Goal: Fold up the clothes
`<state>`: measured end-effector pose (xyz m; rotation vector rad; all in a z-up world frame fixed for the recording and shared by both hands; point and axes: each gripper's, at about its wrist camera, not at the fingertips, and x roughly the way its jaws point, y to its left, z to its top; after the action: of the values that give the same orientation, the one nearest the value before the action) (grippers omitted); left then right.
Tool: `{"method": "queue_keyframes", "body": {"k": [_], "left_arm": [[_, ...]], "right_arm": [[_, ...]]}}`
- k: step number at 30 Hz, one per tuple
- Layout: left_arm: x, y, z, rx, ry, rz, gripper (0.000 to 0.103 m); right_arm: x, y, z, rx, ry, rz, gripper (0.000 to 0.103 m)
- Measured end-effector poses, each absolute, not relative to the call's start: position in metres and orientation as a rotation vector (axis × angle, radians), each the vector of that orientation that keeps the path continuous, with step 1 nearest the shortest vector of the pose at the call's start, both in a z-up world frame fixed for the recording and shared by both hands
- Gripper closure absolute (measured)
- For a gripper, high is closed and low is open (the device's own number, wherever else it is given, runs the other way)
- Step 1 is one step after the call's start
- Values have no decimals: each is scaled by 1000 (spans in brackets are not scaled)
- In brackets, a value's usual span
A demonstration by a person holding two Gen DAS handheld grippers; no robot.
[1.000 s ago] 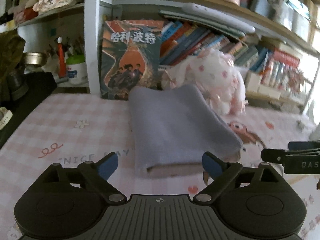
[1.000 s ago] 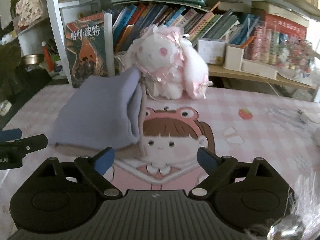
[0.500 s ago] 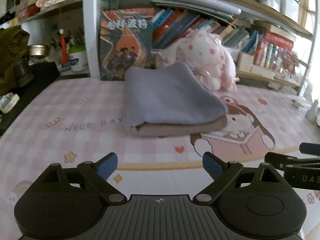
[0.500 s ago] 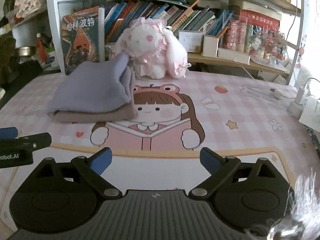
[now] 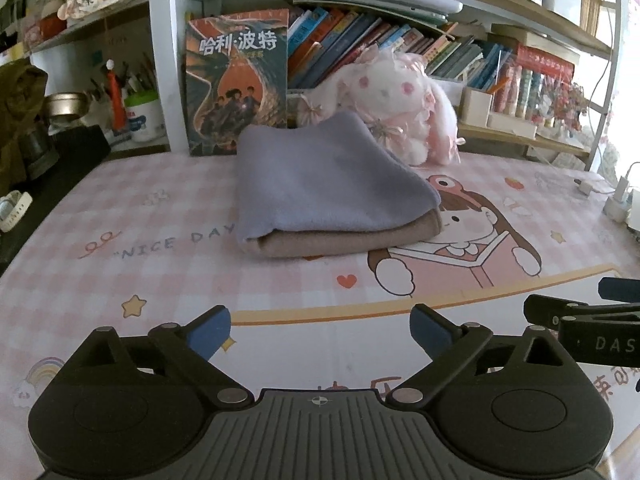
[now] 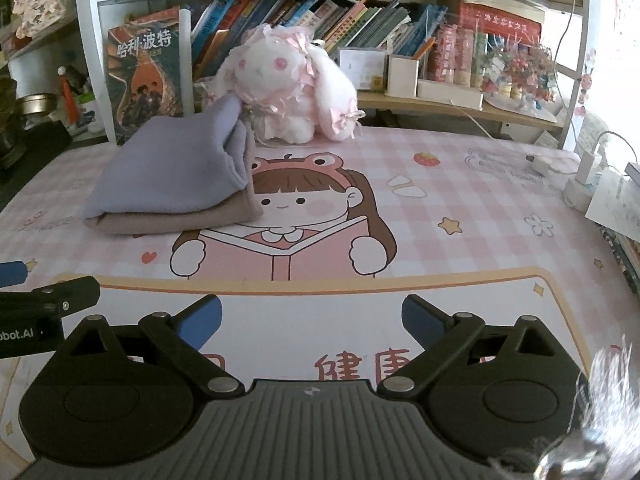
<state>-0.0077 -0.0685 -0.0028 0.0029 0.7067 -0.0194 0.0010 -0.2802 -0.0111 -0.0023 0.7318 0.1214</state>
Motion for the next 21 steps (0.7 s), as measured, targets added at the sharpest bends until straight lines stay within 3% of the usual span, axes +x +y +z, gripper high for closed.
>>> {"method": "queue_keyframes", "body": {"k": [21], "left_arm": [[-11,-69,-3,-14,711,-24,4]], "right_arm": [[-2,-277,-9,-13,731,134,5]]}}
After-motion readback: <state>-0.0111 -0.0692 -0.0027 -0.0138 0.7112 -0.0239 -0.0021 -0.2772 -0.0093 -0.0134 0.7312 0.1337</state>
